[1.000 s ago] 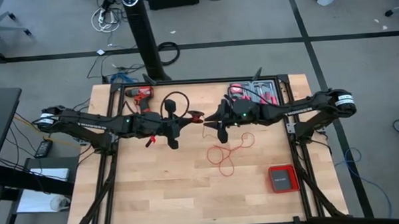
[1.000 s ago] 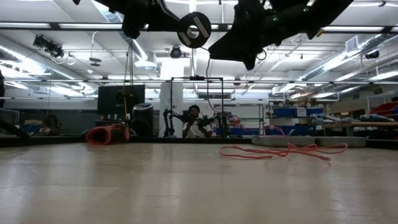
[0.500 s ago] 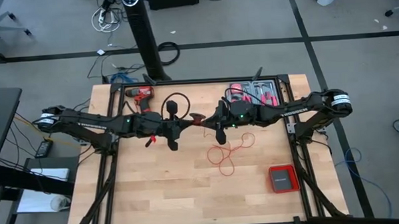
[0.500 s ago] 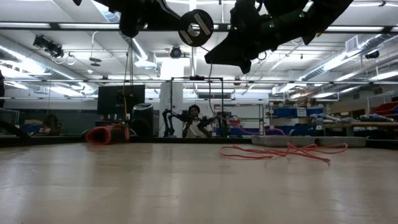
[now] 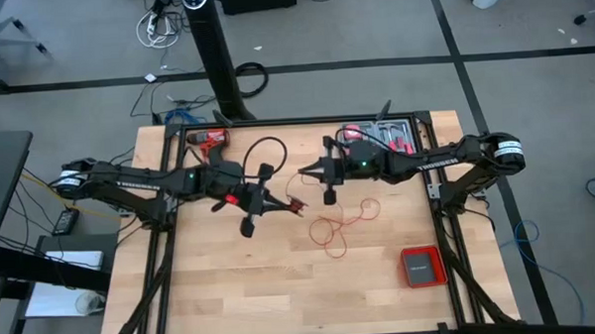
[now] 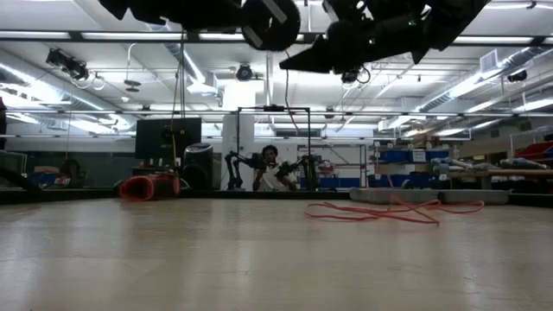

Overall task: Coil cords
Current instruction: Uncoil the red wire from the black spool

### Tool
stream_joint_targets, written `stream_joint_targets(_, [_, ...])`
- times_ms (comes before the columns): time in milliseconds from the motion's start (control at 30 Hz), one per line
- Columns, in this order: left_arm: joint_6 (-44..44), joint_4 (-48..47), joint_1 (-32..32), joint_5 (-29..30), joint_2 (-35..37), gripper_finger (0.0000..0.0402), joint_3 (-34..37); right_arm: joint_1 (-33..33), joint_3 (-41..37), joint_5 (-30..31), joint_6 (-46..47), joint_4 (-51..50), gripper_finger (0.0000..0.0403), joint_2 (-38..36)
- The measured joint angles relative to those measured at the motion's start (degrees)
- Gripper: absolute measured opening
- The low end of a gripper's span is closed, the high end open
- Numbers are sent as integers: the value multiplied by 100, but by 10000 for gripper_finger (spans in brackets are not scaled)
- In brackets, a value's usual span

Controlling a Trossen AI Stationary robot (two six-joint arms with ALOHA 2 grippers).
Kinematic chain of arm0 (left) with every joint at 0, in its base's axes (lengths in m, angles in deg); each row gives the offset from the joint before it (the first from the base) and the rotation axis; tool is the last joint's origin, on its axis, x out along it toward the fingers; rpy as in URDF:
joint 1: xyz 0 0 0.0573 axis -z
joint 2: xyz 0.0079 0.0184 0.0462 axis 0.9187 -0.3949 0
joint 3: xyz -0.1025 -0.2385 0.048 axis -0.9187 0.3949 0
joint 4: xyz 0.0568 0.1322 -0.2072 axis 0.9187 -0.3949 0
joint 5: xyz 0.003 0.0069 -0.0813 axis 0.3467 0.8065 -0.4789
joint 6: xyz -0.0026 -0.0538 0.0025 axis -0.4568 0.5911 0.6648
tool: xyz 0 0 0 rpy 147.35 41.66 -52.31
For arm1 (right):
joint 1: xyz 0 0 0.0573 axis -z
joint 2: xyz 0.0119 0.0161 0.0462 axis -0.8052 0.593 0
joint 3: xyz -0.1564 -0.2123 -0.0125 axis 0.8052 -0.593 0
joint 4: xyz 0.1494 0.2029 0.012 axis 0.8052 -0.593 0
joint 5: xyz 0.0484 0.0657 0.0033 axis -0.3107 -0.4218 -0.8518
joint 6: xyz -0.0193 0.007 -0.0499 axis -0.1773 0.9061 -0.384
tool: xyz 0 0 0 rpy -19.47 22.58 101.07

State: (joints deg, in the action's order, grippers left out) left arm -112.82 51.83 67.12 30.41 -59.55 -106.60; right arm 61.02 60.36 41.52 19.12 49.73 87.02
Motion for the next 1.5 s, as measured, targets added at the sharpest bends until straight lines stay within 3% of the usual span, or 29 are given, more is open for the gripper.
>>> stream_joint_targets(133, [241, -380, -156, 8, -2, 0, 0, -8, 0, -40, -281, 568, 2, -2])
stream_joint_targets(300, [514, -721, -308, 756, -2, 0, 0, -92, 0, -281, -457, 583, 1, -115])
stream_joint_targets(567, [511, -835, -339, 1509, -2, 0, 0, -305, 0, -40, -199, -1854, 1, -1093])
stream_joint_targets(733, [137, -701, -339, 1578, -2, 0, -1, -522, 0, 119, 847, -3535, 1, -1743])
stream_joint_targets(933, [-813, 162, -339, 1183, -2, 0, 0, -622, 0, 289, 1698, -4700, 1, -1734])
stream_joint_targets(1067, [-1156, 628, -337, 421, -1, 0, 0, -520, 0, 1704, 1735, -4509, 1, -1314])
stream_joint_targets(1200, [-917, 772, -336, 47, -2, 0, 0, -291, 0, 2783, 1179, -3571, 1, -857])
stream_joint_targets(1367, [-221, 777, -323, -538, -1, 0, 0, 173, 2, 3028, 386, -2066, 1, -380])
stream_joint_targets(1500, [412, 703, -339, -836, -2, 0, 0, 528, 9, 2952, 288, -1314, 3, -162])
